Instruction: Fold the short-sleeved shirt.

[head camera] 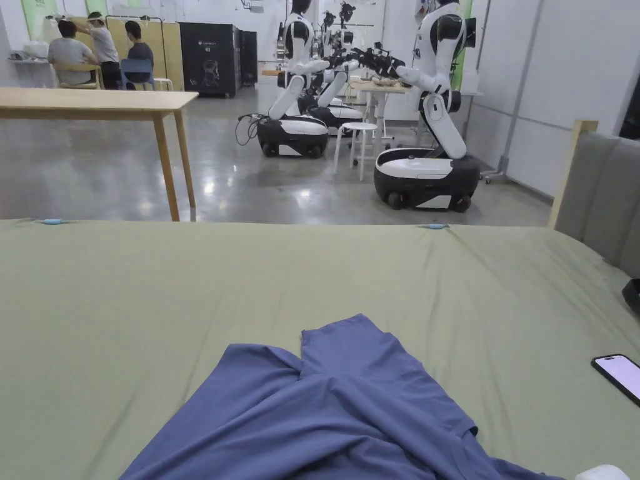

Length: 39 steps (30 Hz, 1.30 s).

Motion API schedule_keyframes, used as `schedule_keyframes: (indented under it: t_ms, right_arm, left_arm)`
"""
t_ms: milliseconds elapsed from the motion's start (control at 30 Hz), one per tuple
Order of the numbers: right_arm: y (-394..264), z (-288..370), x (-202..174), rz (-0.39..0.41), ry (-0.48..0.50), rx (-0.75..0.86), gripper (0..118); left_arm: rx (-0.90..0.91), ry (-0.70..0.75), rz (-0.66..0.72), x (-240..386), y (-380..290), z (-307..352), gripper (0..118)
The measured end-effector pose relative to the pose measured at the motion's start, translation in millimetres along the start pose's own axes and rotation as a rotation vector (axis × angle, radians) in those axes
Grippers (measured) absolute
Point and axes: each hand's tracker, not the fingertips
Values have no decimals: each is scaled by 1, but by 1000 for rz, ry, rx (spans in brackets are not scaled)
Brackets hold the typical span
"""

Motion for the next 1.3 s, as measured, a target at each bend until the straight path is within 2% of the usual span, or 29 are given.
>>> schedule_keyframes:
  t_ms: [33, 67, 100, 133, 167, 200, 233, 333, 367, 400, 433, 467, 500, 600, 633, 733, 767, 800, 867, 900, 933, 1033, 1133, 1200, 1267, 1300]
  right_arm:
    - [0, 3, 2, -2, 6, 21, 66]
    - [0, 7, 4, -6, 14, 63, 115]
    - [-2, 15, 6, -23, -2, 95, 117]
    - [-3, 27, 6, -51, 11, 120, 111]
    - [-4, 49, 8, -68, 67, 240, 112]
    - [-7, 70, 8, -136, 57, 245, 112]
    - [-9, 93, 6, -157, 57, 273, 112]
    - [-17, 155, -13, -166, 23, 404, 112]
    - [-22, 173, -20, -180, 40, 451, 106]
    - [-18, 184, -35, -190, 85, 521, 92]
    - [-24, 197, -43, -208, 110, 582, 64]
    - [-28, 205, -51, -238, 113, 624, 12]
    - [-31, 211, -57, -266, 111, 648, 1]
    - [-25, 213, -67, -274, 207, 672, 0]
    - [-32, 209, -60, -329, 252, 693, 0]
    - [-41, 200, -35, -338, 274, 697, 0]
    - [-42, 198, -28, -332, 277, 691, 0]
    - [-42, 195, -45, -289, 248, 683, 0]
    - [-45, 191, -36, -280, 239, 662, 0]
    - [-47, 189, -31, -277, 234, 652, 0]
    - [-28, 197, -71, -231, 196, 633, 0]
    - [-29, 194, -76, -242, 189, 604, 0]
    - [-34, 192, -68, -257, 189, 590, 0]
    - [-35, 190, -64, -269, 188, 578, 0]
    - [-36, 188, -65, -272, 180, 569, 0]
    - [-36, 187, -66, -272, 178, 564, 0]
  left_arm:
    - [19, 7, -1, -1, 2, 1, 58]
    - [34, 21, 8, -2, 3, 5, 116]
    - [36, 38, 20, -4, 6, 6, 116]
    - [36, 40, 41, -6, 8, 11, 113]
    - [116, 25, 75, -11, 8, 26, 115]
    - [186, -12, 92, -11, 12, 43, 114]
    - [190, -3, 130, -12, 15, 58, 115]
    - [314, -10, 121, 1, 12, 104, 114]
    - [342, -18, 107, 4, 10, 119, 107]
    - [387, -25, 89, 9, 4, 134, 90]
    - [436, -28, 81, 13, 0, 146, 57]
    - [440, -12, 69, 20, -3, 150, 0]
    - [425, 22, 81, 24, -11, 156, 0]
    - [405, -18, 98, 15, -13, 146, 0]
    - [393, -22, 104, 11, -13, 137, 0]
    - [307, 29, 103, 4, -10, 105, 0]
    - [287, 33, 114, 0, -8, 92, 10]
    - [244, 33, 105, -3, -5, 77, 31]
    - [172, 35, 99, -16, -2, 51, 118]
    - [137, 53, 95, -19, -2, 38, 115]
    - [157, 39, 110, -23, -2, 35, 115]
    - [43, 45, 2, -11, 6, 18, 116]
    - [10, 44, -101, -12, 4, 0, 114]
    - [-8, 13, -153, -10, 1, -6, 106]
    - [-10, -1, -201, -10, -5, -9, 103]
    - [-4, -2, -226, -9, -8, -10, 94]
